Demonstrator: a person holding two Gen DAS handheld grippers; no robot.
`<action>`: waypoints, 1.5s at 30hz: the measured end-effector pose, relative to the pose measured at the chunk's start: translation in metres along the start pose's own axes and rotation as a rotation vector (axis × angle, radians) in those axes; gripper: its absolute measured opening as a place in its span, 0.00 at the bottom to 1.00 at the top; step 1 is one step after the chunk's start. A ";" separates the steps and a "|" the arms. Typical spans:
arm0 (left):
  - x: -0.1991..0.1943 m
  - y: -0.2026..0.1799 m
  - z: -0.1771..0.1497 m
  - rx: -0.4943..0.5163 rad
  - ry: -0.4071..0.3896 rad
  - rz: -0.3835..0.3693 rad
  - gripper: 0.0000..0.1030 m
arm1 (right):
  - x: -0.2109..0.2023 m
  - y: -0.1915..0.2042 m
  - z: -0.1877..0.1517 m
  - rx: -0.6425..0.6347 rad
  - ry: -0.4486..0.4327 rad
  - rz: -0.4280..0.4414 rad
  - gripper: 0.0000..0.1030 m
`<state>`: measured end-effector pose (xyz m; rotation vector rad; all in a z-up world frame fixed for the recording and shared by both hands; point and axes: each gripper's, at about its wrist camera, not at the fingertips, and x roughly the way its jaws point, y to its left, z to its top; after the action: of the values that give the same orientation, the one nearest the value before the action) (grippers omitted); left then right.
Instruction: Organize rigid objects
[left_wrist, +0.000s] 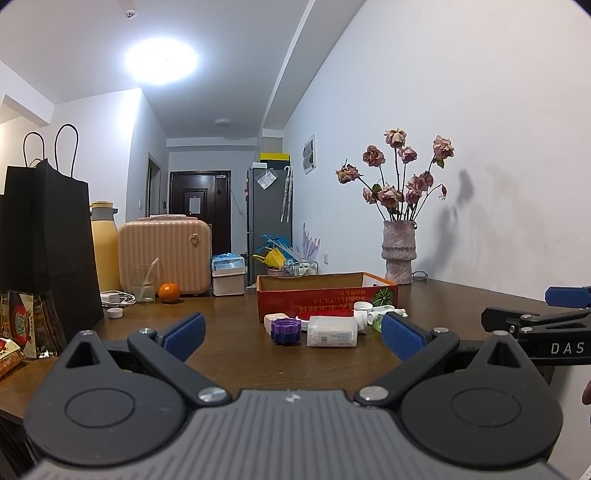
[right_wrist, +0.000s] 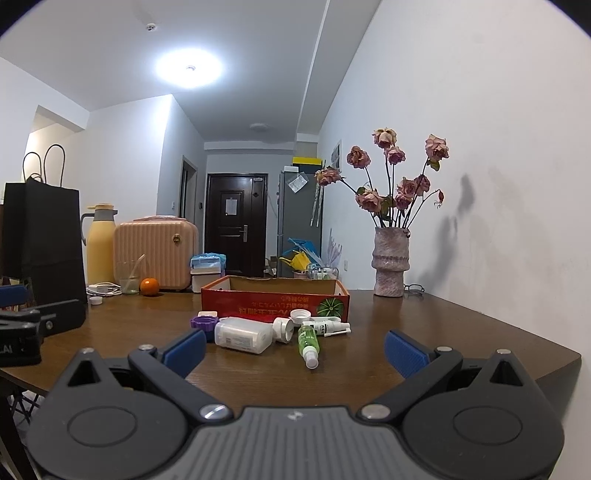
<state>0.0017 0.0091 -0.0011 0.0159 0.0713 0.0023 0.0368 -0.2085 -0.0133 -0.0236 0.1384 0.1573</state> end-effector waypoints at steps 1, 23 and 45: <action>0.000 0.000 0.000 0.001 0.000 0.000 1.00 | 0.000 0.000 0.000 -0.001 0.000 0.001 1.00; -0.001 -0.002 -0.001 0.004 -0.008 0.007 1.00 | 0.004 -0.002 -0.002 0.002 0.014 0.004 1.00; 0.105 0.019 -0.022 -0.034 0.039 0.021 1.00 | 0.116 -0.017 -0.022 0.030 0.073 -0.014 1.00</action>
<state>0.1046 0.0287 -0.0305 -0.0176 0.1103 0.0243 0.1498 -0.2084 -0.0512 -0.0006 0.2134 0.1402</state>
